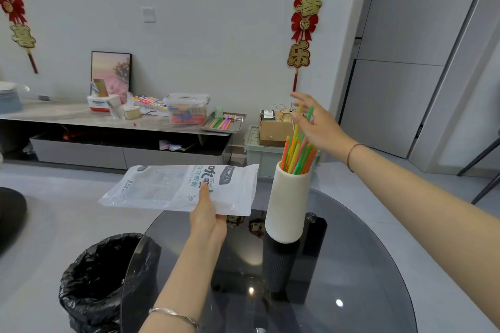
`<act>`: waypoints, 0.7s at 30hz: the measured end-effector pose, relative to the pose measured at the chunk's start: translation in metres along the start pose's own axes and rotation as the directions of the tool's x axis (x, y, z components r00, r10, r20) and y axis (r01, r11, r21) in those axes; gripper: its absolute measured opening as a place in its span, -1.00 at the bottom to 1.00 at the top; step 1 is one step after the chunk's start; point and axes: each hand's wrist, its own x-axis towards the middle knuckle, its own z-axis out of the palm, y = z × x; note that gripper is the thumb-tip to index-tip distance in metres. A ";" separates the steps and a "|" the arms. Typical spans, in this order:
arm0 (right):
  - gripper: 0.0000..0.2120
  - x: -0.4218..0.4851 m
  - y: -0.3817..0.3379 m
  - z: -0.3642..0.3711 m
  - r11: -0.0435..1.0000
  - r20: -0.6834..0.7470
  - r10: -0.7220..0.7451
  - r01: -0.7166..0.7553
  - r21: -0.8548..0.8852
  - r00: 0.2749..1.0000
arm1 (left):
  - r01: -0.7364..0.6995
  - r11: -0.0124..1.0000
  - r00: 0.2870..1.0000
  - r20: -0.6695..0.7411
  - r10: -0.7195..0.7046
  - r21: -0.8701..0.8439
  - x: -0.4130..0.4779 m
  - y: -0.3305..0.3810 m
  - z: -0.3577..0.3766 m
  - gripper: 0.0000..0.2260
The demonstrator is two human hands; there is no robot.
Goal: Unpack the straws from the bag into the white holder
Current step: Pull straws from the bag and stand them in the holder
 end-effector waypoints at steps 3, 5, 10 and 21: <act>-0.55 -0.002 0.006 0.012 0.994 0.117 0.026 -0.013 -0.112 0.993 | -0.002 1.000 1.000 0.003 0.002 -0.001 -0.001 0.001 -0.001 -0.84; -0.51 -0.003 0.012 0.016 0.986 0.174 0.062 -0.032 -0.166 0.983 | -0.004 1.000 1.000 0.002 0.004 0.000 -0.002 0.002 -0.001 -0.85; -0.42 -0.004 0.005 0.006 0.997 -0.051 -0.047 0.044 -0.065 0.998 | -0.013 1.000 1.000 -0.011 0.013 0.007 -0.001 0.006 -0.002 -0.82; -0.45 -0.017 0.001 0.015 0.816 0.355 0.038 0.176 -0.550 0.934 | -0.005 1.000 1.000 0.000 0.005 0.011 -0.002 0.007 -0.003 -0.83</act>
